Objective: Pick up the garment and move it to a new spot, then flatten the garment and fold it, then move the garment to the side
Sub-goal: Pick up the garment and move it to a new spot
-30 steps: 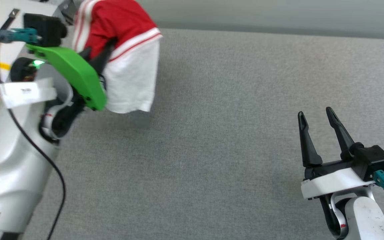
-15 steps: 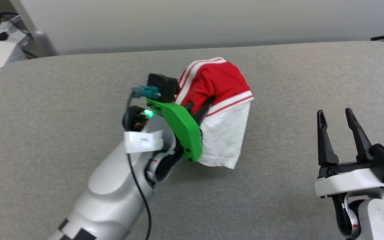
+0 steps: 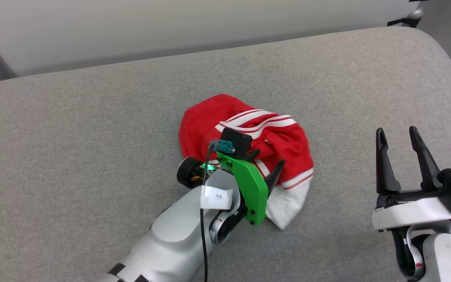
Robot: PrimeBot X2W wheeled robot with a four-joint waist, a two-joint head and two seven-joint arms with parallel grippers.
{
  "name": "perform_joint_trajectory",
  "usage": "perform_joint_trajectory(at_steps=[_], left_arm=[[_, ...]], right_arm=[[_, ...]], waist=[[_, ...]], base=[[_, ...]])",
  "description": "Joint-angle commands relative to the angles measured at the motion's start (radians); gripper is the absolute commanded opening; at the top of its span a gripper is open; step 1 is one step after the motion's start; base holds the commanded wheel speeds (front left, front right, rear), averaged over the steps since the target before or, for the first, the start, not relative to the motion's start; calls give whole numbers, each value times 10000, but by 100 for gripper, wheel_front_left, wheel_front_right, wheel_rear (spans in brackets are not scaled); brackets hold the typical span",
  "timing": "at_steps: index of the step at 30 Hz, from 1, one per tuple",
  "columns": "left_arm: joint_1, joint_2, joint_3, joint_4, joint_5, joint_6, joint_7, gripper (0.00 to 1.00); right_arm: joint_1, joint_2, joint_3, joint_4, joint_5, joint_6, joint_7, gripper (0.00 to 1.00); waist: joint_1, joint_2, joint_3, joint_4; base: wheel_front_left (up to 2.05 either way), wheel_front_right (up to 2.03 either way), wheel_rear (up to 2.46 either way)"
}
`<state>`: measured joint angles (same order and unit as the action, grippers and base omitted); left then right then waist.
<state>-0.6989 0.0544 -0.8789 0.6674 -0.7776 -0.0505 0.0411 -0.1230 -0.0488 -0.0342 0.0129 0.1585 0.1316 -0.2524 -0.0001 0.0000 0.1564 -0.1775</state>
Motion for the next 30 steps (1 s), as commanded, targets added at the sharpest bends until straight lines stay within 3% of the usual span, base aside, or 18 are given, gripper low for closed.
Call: perform_joint_trajectory(at_steps=[1, 11, 19, 26, 30], left_arm=[[-109, -36, -158, 13, -134, -89, -136, 100], [-514, -13, -322, 665, -306, -93, -1508, 100], [-364, 1014, 508, 447, -429, 24, -2689, 100], [1234, 2388, 1675, -1459, -21, 358, -3019, 100], [2874, 2785, 2816, -3280, 715, 803, -3025, 100]], right_arm=[[37, -15, 45, 5, 76, -9, -93, 100], [270, -15, -139, 109, -141, -9, -93, 100], [615, -15, -350, 58, -374, -9, -93, 100], [988, -15, -415, -87, -493, -9, -93, 100], [1223, -15, -509, -250, -517, -9, -93, 100]], waist=[[1, 0, 21, 76], [1, 0, -603, 1249], [1, 0, -1200, 2269], [1, 0, -1536, 2709], [1, 0, -1613, 2843]], base=[[0, 0, 0], [0, 0, 0], [0, 0, 0], [0, 0, 0], [0, 0, 0]])
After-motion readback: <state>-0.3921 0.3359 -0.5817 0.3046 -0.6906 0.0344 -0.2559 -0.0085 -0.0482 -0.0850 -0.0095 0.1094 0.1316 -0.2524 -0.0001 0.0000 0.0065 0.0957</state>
